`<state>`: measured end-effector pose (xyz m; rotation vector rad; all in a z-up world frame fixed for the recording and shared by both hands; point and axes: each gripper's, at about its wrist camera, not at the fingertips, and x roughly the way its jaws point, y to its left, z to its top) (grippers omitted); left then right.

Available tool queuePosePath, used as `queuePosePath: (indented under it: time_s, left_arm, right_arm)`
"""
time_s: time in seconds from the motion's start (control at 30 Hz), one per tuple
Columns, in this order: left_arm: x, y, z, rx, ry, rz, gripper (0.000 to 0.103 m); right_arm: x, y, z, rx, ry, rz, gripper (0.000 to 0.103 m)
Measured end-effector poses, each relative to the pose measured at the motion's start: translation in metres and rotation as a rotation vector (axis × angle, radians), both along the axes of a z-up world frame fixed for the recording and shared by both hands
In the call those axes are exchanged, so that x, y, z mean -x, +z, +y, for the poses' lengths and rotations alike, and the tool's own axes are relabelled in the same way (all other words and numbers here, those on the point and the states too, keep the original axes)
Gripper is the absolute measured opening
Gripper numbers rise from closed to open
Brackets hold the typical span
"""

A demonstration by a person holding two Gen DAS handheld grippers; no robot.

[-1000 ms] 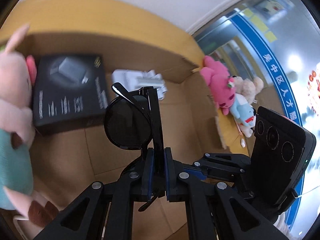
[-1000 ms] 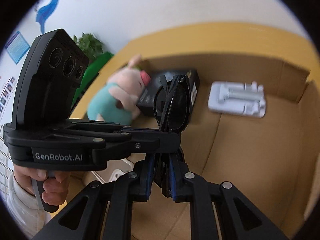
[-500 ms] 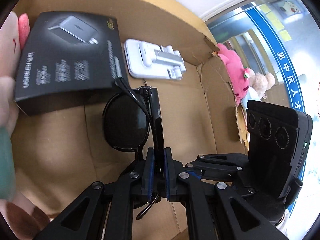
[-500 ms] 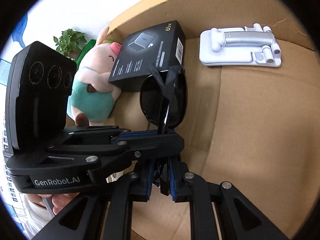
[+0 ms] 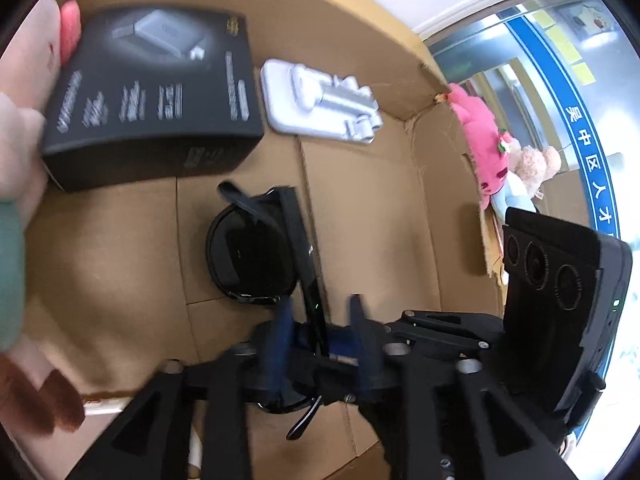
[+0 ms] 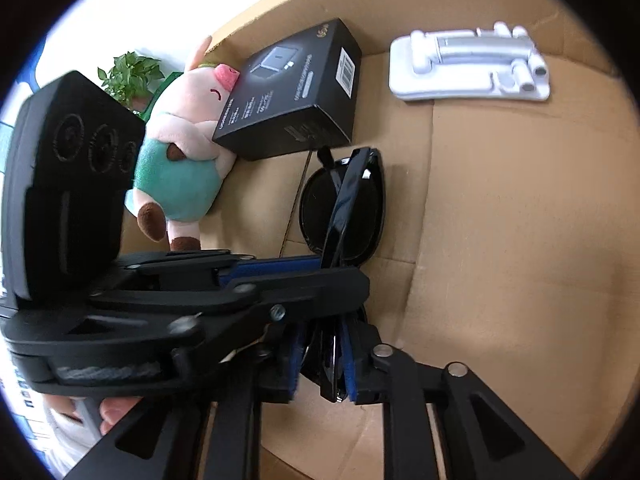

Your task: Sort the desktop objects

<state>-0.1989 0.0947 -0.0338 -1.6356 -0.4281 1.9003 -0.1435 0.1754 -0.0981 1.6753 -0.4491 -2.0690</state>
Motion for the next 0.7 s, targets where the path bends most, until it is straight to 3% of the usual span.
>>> queuePosePath:
  time_s: [0.1,0.23,0.3,0.4,0.47,0.53,0.7]
  left_arm:
    - [-0.011,0.022,-0.009,0.034,0.004,0.087,0.04]
    - [-0.047,0.073,-0.03,0.177,0.082,0.325,0.046]
    - [-0.076,0.099,-0.049,0.224,0.151,0.471,0.061]
    - [-0.124,0.124,-0.072,0.295,0.265,0.684,0.085]
    - [-0.151,0.128,-0.081,0.353,0.34,0.762,0.092]
    - [-0.178,0.123,-0.096,0.379,0.39,0.83,0.095]
    - [-0.221,0.092,-0.109,0.46,0.527,0.936,0.097]
  right_arm:
    - [-0.015,0.018,0.001,0.002,-0.011,0.067,0.055]
    - [-0.053,0.063,0.008,-0.039,-0.035,0.237,0.068]
    - [-0.069,0.089,0.015,-0.098,-0.065,0.336,0.073]
    - [-0.103,0.127,0.025,-0.219,-0.144,0.562,0.08]
    - [-0.129,0.148,0.038,-0.286,-0.246,0.745,0.084]
    - [-0.164,0.148,0.035,-0.331,-0.328,0.869,0.092]
    - [-0.172,0.111,0.02,-0.347,-0.388,0.891,0.094]
